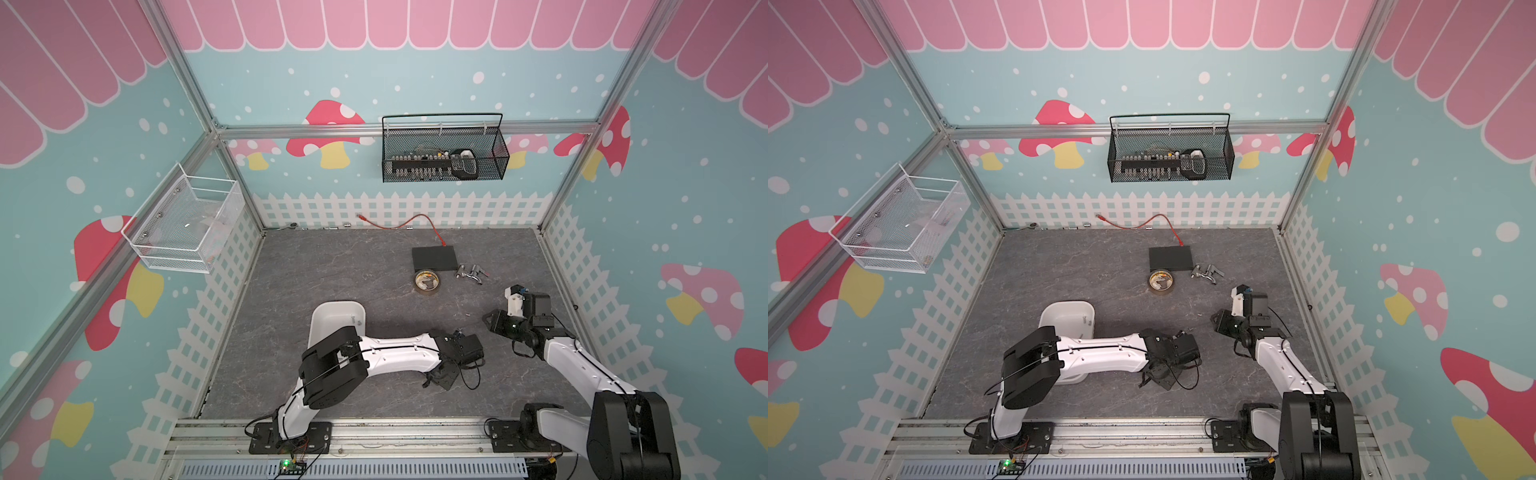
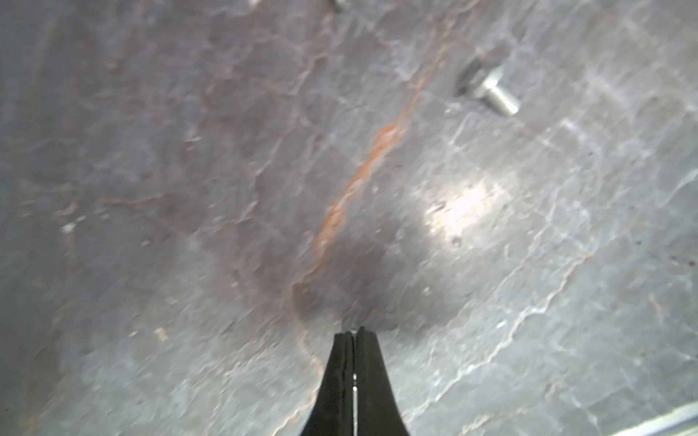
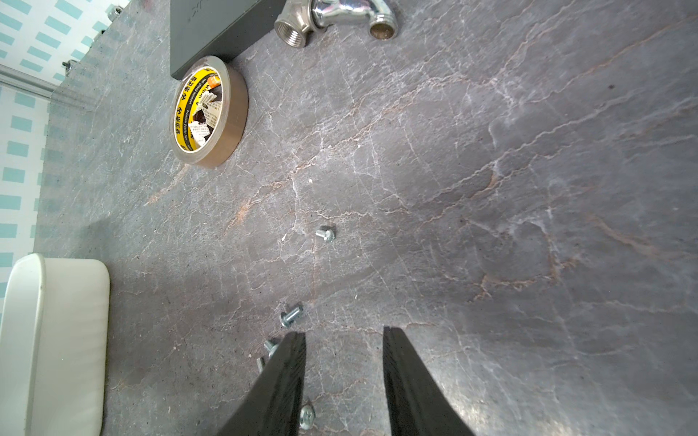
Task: Put the screws on the desktop into the storage box
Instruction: Pick up the screw from the center of the board, then place the screw in the storage box.
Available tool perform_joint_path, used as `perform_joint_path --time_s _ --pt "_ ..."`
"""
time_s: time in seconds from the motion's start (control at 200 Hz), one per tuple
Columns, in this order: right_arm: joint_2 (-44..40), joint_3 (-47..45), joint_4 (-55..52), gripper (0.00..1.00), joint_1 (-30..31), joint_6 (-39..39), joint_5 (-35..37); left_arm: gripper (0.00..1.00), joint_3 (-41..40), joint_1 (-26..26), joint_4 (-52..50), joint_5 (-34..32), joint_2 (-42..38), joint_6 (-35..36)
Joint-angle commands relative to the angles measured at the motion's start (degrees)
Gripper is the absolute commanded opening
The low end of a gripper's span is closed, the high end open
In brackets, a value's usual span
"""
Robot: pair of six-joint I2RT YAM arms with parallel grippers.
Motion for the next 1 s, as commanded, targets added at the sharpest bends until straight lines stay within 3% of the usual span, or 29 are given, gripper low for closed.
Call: perform_joint_path --time_s 0.0,0.22,0.395,0.655,0.78,0.99 --pt "0.1 -1.0 0.9 0.4 0.4 0.4 -0.6 0.0 -1.1 1.3 -0.7 -1.6 -4.0 -1.2" --pt "0.4 -1.2 1.1 0.4 0.4 0.4 -0.8 0.0 -3.6 2.2 0.1 -2.9 -7.4 -2.3" --pt "0.5 -1.1 1.2 0.4 0.4 0.4 -0.9 0.0 -7.2 5.8 0.4 -4.6 -13.3 -3.7" --pt "0.8 -1.0 1.4 0.4 0.4 0.5 -1.1 0.0 -19.7 17.5 1.6 -6.4 -29.9 -6.5" --pt "0.3 -1.0 1.4 0.4 0.4 0.5 -1.2 0.0 -26.1 24.7 3.3 -4.1 -37.6 -5.8" --pt "0.5 -1.0 1.0 0.4 0.4 0.5 -1.8 0.0 -32.0 33.6 5.6 -1.7 -43.3 -4.2"
